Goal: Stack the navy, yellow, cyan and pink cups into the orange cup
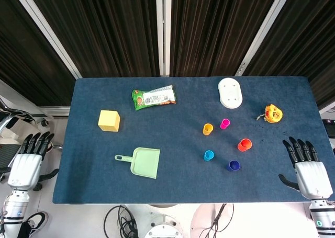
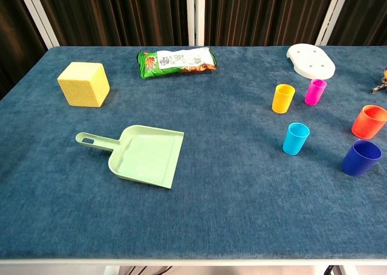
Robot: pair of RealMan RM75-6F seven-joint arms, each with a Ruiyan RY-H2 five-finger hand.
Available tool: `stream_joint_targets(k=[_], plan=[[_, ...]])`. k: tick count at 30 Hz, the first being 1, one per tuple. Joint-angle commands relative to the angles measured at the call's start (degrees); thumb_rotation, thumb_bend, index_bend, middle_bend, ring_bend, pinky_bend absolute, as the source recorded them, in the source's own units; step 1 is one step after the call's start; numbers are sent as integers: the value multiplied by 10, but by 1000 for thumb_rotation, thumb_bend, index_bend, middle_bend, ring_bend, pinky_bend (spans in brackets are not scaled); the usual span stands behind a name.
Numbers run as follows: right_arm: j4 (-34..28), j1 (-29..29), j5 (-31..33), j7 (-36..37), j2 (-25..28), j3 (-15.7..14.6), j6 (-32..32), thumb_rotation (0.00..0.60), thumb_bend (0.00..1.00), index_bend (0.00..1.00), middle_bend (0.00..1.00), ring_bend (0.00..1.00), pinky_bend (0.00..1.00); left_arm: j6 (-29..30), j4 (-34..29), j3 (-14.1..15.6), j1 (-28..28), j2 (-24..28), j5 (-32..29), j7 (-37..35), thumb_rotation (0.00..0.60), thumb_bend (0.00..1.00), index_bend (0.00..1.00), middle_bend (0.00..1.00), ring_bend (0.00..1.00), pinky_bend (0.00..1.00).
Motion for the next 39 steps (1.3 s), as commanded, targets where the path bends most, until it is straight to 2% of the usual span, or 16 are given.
stream_joint_targets(k=[1, 5, 10, 16, 25, 39], plan=[[-34, 32, 8, -80, 7, 0, -55, 600, 87, 0, 114, 0, 0, 1, 0, 3, 0, -2, 5, -2, 600, 40, 61, 43, 0, 0], [-38, 63, 38, -133, -13, 6, -111, 600, 88, 15, 161, 0, 0, 6, -3, 7, 4, 1, 11, 4, 600, 40, 61, 43, 0, 0], [-11, 93, 50, -145, -61, 8, -152, 600, 89, 21, 170, 0, 0, 9, -10, 11, 11, 5, 8, 4, 600, 41, 65, 43, 0, 4], [17, 109, 30, -147, -105, -3, -164, 600, 90, 49, 224, 0, 0, 5, -15, 13, 14, 7, -1, 9, 600, 41, 71, 43, 0, 5], [35, 124, 36, -170, -145, -9, -177, 600, 108, 127, 240, 0, 0, 3, -21, 11, 13, 12, -1, 6, 600, 41, 73, 43, 0, 7], [82, 136, 54, -167, -188, -6, -177, 600, 144, 309, 370, 54, 0, -5, -25, 10, 14, 16, -11, 7, 600, 41, 79, 29, 0, 17]])
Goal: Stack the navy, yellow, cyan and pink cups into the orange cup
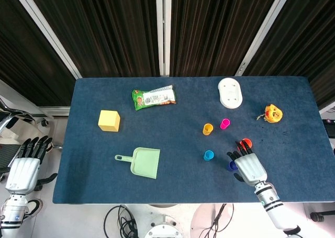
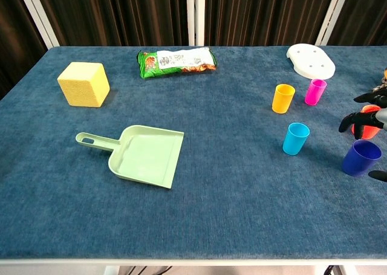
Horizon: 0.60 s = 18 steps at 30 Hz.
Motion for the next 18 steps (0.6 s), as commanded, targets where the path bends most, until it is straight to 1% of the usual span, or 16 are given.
stream_joint_targets(k=[1, 10, 14, 15, 18], plan=[[14, 2, -1, 7, -10, -1, 4, 600, 147, 319, 377, 58, 0, 0, 0, -1, 0, 0, -1, 0, 600, 41, 79, 29, 0, 17], [35, 10, -2, 15, -26, -3, 3, 600, 157, 333, 406, 75, 0, -4, 1, -2, -2, -1, -4, 3, 600, 41, 79, 29, 0, 16], [38, 12, -1, 14, -29, -3, 4, 600, 167, 408, 453, 97, 0, -5, -1, -1, -1, 1, -4, 5, 600, 41, 79, 29, 0, 17], [39, 12, -2, 14, -30, -4, 5, 600, 181, 446, 471, 107, 0, -5, -1, -1, -1, 1, -4, 5, 600, 41, 78, 29, 0, 17], [40, 12, -4, 16, -30, -4, 11, 600, 210, 509, 507, 127, 0, -4, -1, -2, -1, 1, -5, 4, 600, 41, 78, 29, 0, 17]])
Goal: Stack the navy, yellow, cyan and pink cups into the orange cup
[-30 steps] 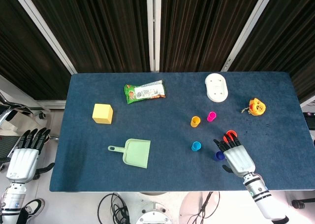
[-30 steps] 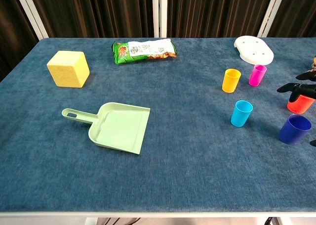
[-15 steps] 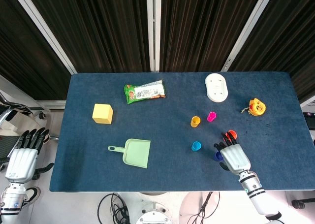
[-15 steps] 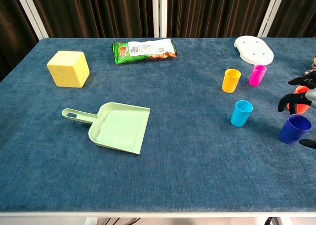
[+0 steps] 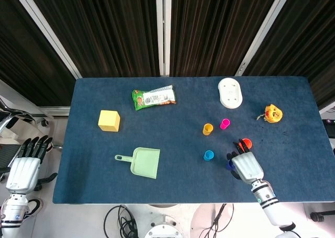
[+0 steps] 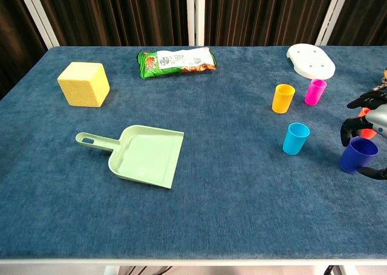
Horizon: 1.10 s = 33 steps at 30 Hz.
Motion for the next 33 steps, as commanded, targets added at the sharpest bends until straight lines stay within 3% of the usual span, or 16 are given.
stream_joint_targets(k=[1, 7, 20, 33], plan=[[1, 0, -2, 1, 0, 0, 5, 600, 212, 519, 515, 130, 0, 0, 0, 0, 0, 0, 0, 0, 600, 41, 79, 29, 0, 16], [-9, 0, -4, 11, 11, 8, 22, 600, 213, 533, 525, 140, 0, -1, 1, 0, 0, 0, -1, -2, 600, 41, 78, 29, 0, 16], [-32, 8, 38, 46, 55, 73, 61, 600, 213, 533, 527, 140, 0, 0, 1, 0, 1, 2, 0, -12, 600, 41, 79, 29, 0, 16], [23, 14, 80, 66, 37, 77, 40, 600, 213, 537, 525, 140, 0, -7, 3, -1, -3, 1, 0, -9, 600, 41, 79, 30, 0, 16]])
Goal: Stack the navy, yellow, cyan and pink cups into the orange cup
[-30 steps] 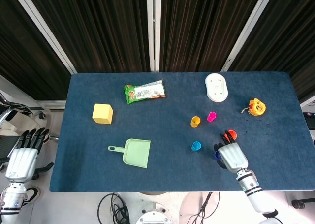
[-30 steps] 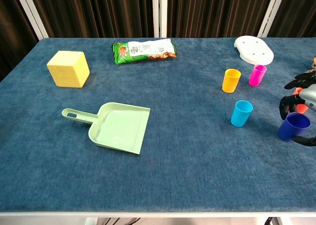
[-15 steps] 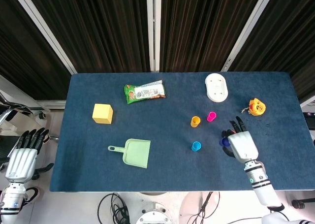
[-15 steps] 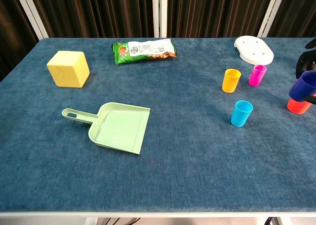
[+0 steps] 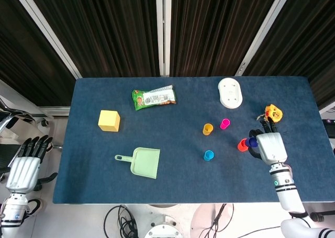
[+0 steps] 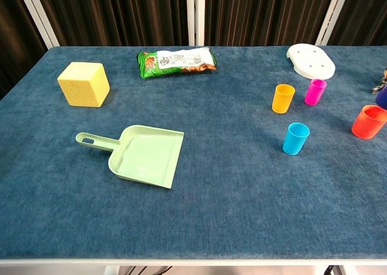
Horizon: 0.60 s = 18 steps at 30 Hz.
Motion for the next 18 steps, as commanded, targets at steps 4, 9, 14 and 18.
stream_joint_targets(k=[4, 9, 14, 18], plan=[[14, 7, 10, 2, -11, -1, -12, 600, 213, 538, 524, 140, 0, 0, 4, -3, -2, -2, -1, 0, 600, 41, 79, 29, 0, 16], [22, 12, 23, -9, -18, -1, -20, 600, 212, 539, 524, 140, 0, 3, 7, -3, -1, -4, 1, -2, 600, 41, 79, 30, 0, 15], [27, 13, 33, -12, -20, -1, -24, 600, 211, 531, 523, 139, 0, 2, 7, -3, -2, -3, 1, -3, 600, 41, 79, 29, 0, 16], [27, 14, 33, -8, -21, -4, -25, 600, 178, 434, 469, 134, 0, 3, 9, -4, -3, -5, 2, -3, 600, 41, 79, 29, 0, 15]])
